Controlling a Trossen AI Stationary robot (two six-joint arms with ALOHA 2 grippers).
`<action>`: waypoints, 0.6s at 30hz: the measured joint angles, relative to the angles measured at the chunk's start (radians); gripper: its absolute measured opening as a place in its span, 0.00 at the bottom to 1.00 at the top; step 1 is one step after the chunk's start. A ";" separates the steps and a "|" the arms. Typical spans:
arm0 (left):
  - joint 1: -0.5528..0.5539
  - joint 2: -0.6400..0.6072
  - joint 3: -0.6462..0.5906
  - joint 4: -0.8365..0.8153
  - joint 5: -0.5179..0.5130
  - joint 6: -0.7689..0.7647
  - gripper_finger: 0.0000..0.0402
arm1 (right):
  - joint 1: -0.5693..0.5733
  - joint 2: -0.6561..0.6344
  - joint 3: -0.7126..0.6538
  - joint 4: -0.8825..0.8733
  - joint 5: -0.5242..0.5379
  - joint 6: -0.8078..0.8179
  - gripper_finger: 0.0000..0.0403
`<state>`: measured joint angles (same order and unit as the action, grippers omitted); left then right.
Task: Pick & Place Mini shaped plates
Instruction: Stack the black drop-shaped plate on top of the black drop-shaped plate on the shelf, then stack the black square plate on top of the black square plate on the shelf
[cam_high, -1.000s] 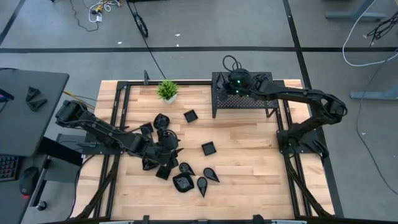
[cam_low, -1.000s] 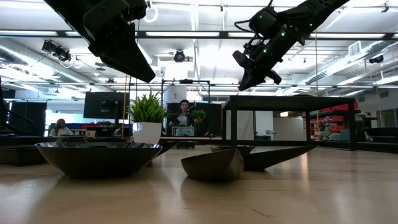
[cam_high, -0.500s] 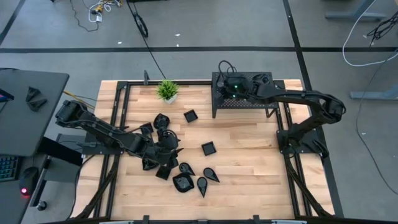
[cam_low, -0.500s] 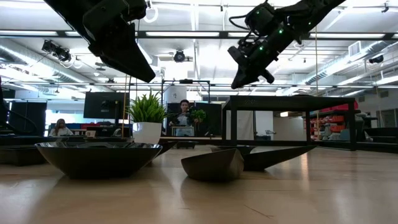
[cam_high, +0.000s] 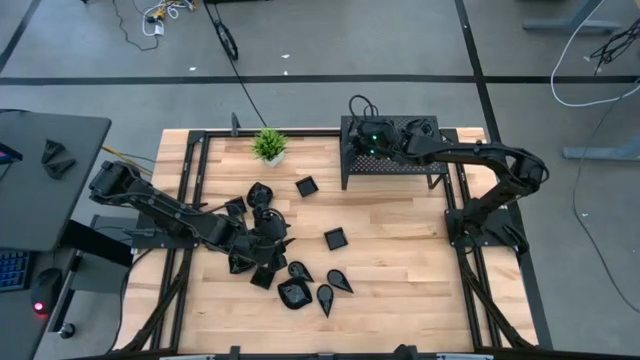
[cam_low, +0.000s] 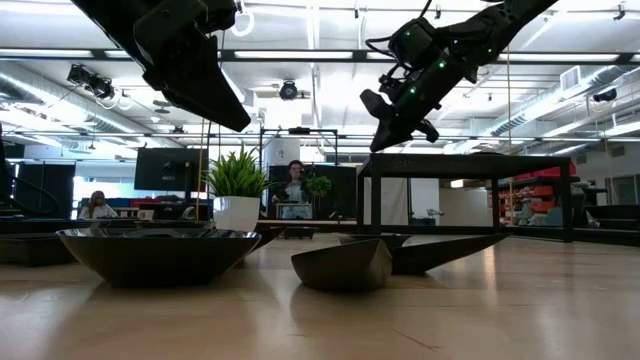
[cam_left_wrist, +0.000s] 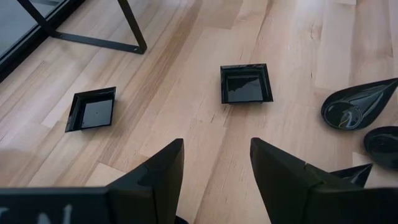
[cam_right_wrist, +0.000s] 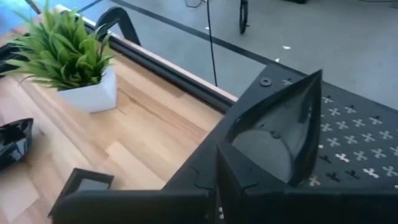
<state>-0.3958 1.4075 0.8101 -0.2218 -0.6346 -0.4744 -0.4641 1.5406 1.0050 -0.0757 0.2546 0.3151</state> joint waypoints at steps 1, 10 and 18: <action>0.000 0.000 0.000 0.000 0.000 0.000 0.48 | -0.002 0.000 0.000 -0.002 0.000 0.001 0.02; 0.000 0.000 0.000 0.001 0.000 -0.001 0.48 | -0.011 0.000 0.000 -0.015 -0.001 0.017 0.02; 0.000 0.000 0.000 0.001 0.000 -0.002 0.48 | 0.019 -0.050 0.000 0.026 -0.001 0.007 0.02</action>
<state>-0.3958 1.4075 0.8101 -0.2211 -0.6346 -0.4763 -0.4446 1.4906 1.0050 -0.0497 0.2541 0.3219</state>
